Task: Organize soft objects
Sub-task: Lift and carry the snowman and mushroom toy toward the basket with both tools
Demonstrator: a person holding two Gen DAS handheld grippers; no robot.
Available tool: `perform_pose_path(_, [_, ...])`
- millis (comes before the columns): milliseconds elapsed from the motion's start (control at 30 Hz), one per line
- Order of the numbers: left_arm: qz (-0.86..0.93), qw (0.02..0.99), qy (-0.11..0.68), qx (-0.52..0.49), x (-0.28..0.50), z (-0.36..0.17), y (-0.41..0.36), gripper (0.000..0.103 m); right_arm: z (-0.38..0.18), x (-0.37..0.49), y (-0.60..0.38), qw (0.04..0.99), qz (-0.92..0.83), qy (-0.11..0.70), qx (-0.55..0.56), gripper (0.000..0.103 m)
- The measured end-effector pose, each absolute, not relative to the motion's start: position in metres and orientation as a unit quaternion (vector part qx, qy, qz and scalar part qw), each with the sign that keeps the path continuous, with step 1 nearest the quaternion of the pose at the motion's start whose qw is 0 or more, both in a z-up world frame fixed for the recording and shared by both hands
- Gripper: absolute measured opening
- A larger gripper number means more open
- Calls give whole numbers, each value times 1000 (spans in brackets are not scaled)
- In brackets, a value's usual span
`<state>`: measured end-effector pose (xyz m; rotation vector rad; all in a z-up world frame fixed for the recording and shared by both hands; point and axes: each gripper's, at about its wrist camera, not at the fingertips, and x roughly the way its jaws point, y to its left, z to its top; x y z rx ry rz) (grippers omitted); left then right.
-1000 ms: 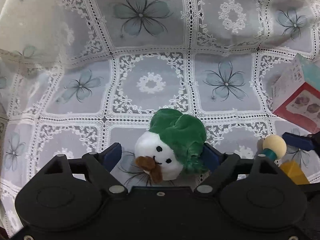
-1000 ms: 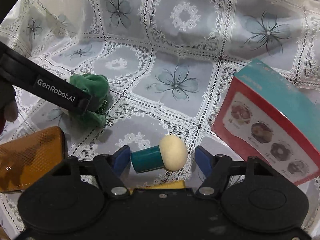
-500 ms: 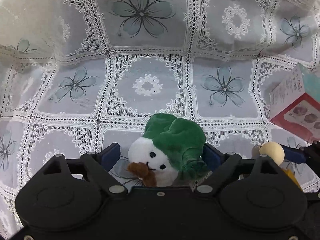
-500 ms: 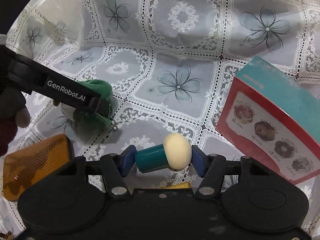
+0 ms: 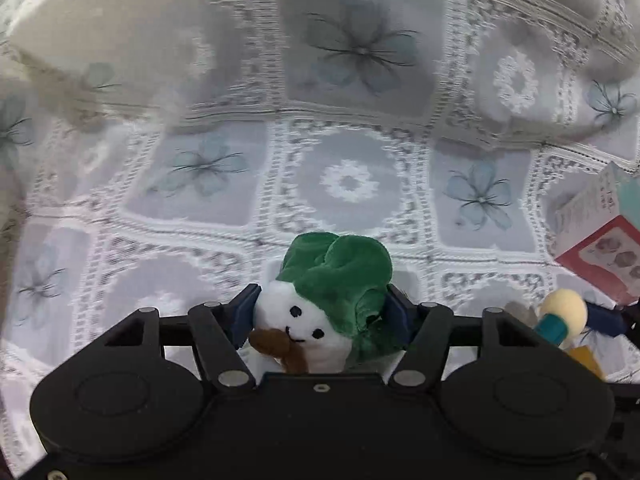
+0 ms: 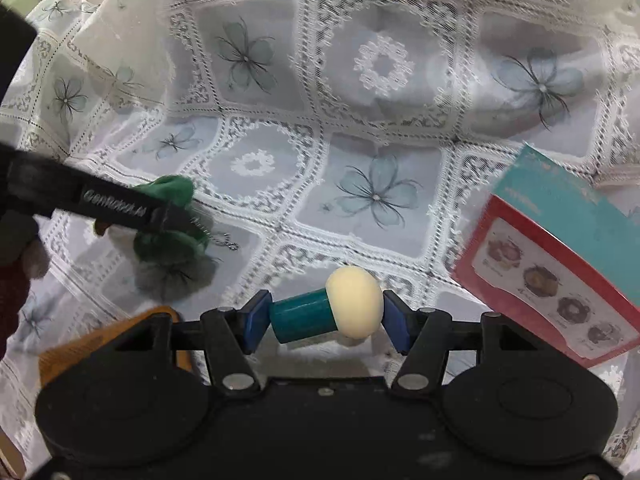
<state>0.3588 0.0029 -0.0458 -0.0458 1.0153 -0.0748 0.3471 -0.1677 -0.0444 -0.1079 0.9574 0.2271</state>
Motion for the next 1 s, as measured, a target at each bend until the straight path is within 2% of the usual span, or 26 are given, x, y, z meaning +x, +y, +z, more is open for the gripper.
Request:
perform_pose_path(500, [19,878,476,-39,308,-35,97,61,-43,347,-74,872,162,458,-50,59])
perform_pose_path(1000, [38,884,462,-55,239,-31,146,61,-32,299,6,852,256,450,-77,59])
